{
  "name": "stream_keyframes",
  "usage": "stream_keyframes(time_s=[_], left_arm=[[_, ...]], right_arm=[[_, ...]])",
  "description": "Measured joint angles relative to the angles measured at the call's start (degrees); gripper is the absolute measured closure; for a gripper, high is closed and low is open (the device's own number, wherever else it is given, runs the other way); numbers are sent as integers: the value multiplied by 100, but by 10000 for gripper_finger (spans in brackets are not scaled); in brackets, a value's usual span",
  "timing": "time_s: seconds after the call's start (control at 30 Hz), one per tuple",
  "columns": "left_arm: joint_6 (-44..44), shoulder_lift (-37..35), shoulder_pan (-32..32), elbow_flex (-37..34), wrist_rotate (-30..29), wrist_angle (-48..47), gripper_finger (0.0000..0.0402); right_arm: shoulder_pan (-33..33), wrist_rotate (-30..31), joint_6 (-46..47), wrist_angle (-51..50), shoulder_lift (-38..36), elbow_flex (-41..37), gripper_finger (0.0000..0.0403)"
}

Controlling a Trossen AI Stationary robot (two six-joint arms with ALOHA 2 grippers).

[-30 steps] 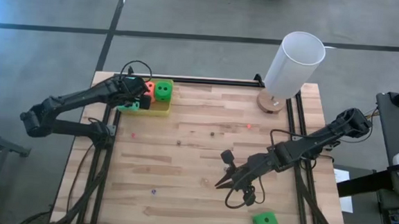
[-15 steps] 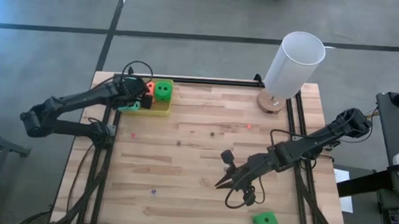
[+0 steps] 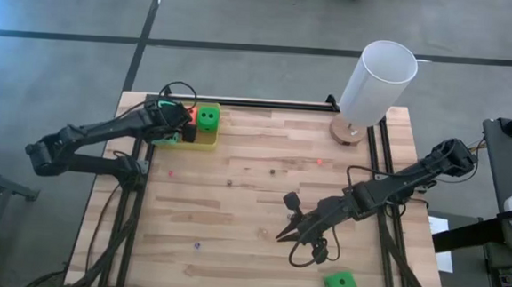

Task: Pick & Place Dice
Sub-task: Put the blue large die into the yellow container

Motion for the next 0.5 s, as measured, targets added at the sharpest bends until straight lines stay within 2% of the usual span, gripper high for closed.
stream_keyframes(time_s=[0.2, 0.5], left_arm=[[55, -3, 0, -125, 43, 220, 4], [97, -53, -65, 264, 155, -52, 5]], right_arm=[[0, 0, 7, 0, 0, 0, 374], [-1, 0, 8, 0, 0, 0, 374]])
